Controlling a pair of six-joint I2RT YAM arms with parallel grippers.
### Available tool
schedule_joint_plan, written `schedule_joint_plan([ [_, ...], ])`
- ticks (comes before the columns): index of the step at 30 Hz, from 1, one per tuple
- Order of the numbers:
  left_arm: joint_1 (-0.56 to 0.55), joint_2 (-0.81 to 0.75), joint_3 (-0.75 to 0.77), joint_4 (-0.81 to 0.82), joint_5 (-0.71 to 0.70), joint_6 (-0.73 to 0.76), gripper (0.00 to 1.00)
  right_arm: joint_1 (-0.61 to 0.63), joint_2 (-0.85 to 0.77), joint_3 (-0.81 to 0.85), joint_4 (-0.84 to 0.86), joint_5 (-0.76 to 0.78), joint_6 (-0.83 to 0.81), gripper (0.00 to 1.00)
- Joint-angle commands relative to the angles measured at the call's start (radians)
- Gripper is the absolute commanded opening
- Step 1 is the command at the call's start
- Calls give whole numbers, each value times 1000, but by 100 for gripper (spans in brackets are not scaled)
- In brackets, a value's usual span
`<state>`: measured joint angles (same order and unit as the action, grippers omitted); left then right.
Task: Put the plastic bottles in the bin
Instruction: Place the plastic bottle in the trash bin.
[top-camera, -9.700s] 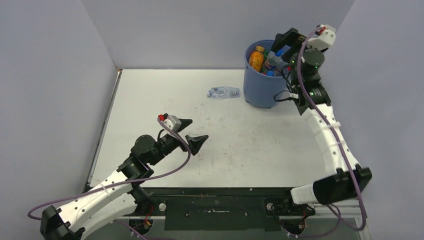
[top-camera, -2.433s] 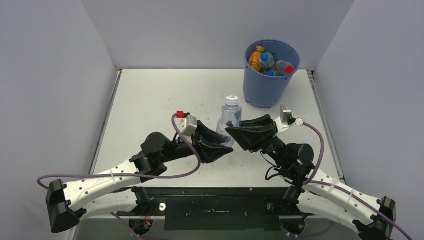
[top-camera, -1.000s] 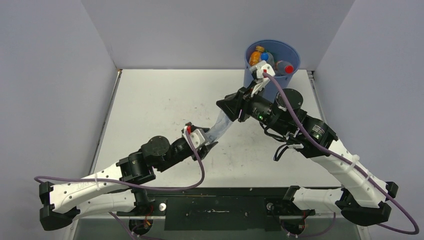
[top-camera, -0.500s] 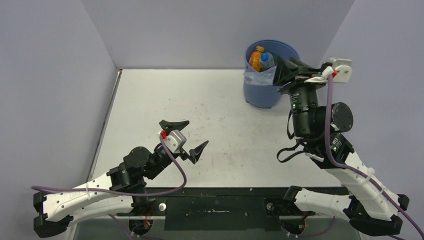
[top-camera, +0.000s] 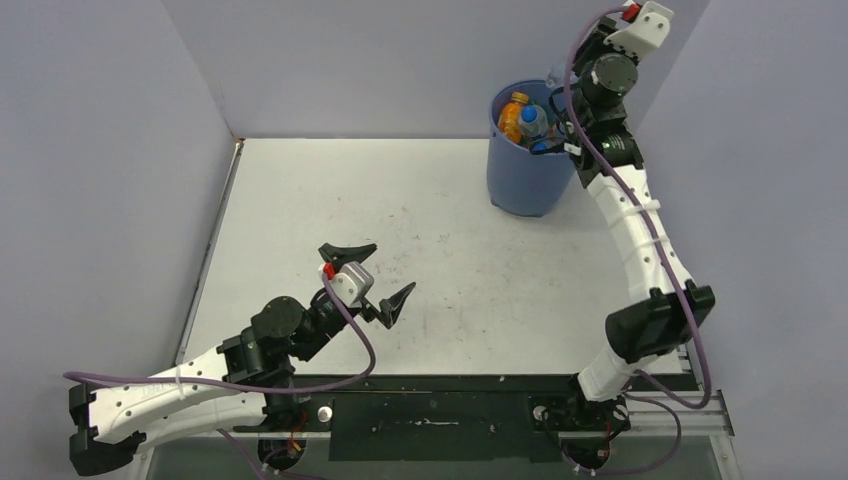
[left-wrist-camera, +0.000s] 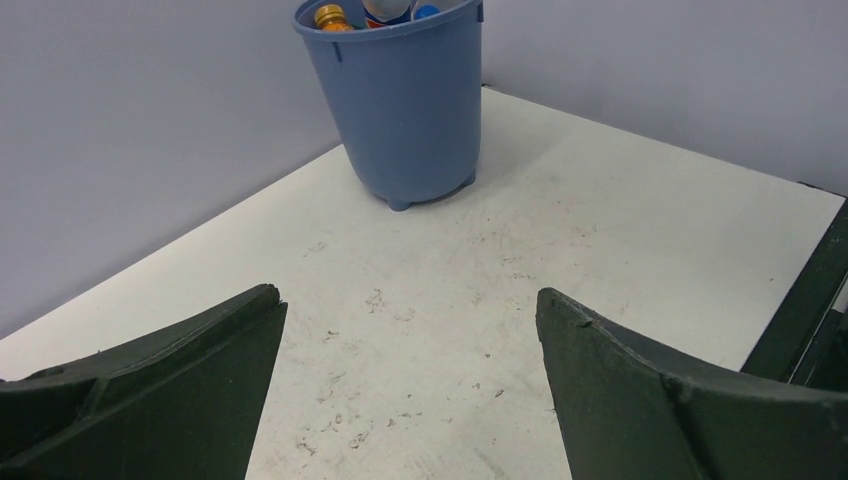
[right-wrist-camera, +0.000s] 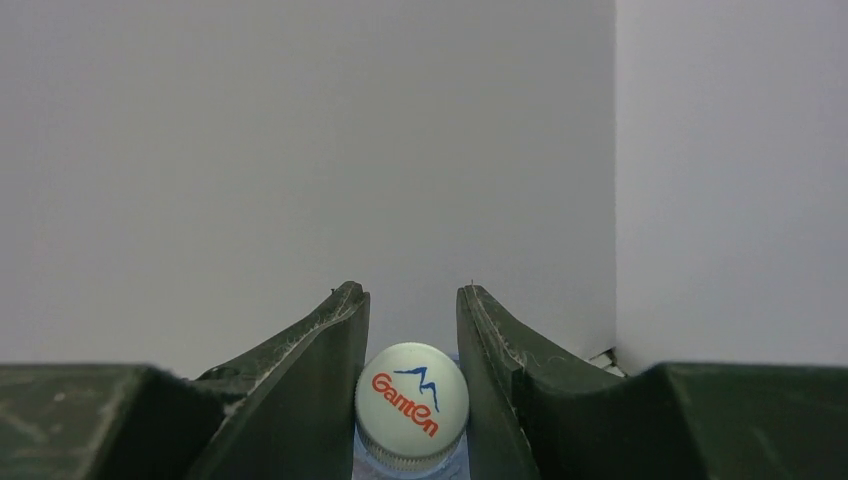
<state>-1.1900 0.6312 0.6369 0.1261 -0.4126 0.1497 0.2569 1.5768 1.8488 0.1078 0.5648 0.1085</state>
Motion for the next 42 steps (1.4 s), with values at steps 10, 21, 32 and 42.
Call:
schedule_joint_plan([
  [10, -6, 25, 6, 46, 5, -13, 96, -73, 232, 36, 46, -80, 94, 5],
  [21, -5, 38, 5, 41, -5, -7, 96, -77, 255, -97, 55, -59, 65, 5],
  [32, -5, 58, 10, 38, 3, -11, 96, -110, 216, -10, -96, -356, 272, 81],
  [42, -9, 48, 3, 39, -40, -18, 96, -121, 74, -14, -103, -457, 432, 91],
])
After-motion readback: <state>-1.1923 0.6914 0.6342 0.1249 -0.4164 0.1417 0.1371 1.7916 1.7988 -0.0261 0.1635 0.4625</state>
